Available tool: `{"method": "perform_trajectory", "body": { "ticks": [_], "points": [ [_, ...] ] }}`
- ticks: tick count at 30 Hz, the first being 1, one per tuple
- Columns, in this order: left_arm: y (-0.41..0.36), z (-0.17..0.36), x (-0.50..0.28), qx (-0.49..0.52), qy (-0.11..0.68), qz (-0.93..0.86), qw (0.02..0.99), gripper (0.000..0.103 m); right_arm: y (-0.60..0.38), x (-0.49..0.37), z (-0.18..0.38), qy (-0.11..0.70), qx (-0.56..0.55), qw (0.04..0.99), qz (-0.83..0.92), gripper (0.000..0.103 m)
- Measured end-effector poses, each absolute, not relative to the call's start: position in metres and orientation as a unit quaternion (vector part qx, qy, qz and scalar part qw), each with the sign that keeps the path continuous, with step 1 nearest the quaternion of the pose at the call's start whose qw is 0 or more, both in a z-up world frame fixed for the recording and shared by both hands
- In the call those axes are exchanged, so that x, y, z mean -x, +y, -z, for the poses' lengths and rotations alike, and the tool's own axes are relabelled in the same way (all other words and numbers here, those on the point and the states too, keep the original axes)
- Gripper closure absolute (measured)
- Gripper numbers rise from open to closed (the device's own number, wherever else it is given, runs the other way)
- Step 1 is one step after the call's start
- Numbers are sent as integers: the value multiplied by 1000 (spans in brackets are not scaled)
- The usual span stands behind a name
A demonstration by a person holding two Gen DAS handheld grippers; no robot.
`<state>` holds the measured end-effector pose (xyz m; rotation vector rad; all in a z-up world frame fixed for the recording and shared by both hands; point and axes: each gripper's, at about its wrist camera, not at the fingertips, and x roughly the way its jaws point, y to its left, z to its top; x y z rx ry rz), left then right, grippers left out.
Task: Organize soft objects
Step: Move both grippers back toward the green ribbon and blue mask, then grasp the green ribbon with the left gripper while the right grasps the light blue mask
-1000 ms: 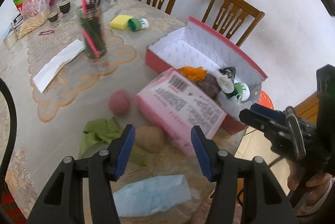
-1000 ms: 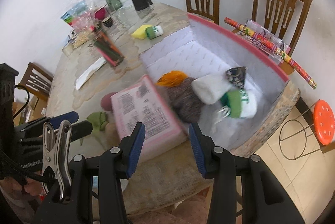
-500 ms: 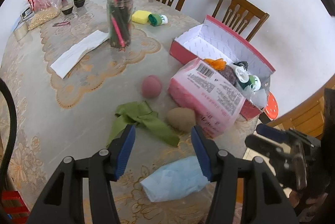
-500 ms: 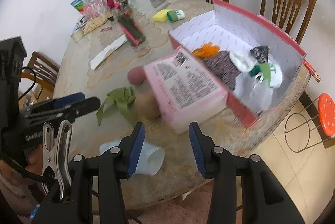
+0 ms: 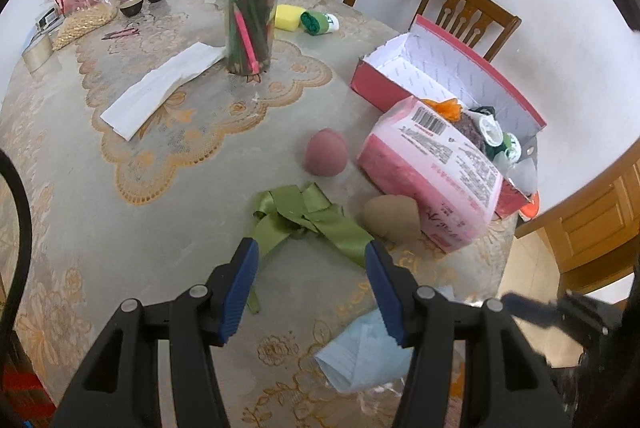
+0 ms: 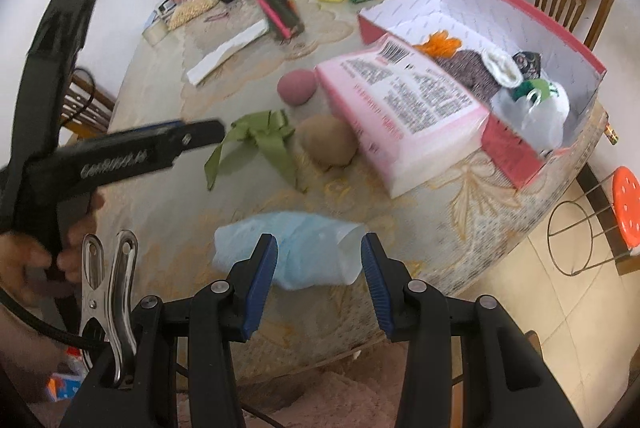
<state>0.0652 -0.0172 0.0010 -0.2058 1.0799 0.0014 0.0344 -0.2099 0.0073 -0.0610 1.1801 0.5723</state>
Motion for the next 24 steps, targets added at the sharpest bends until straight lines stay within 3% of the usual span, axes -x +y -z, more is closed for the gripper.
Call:
{"method": "perform_trajectory", "body": {
  "ticks": [24],
  "points": [
    [-28, 64, -119, 54, 552, -16, 832, 45, -221, -15, 11, 582, 3, 777, -242, 58]
  ]
}}
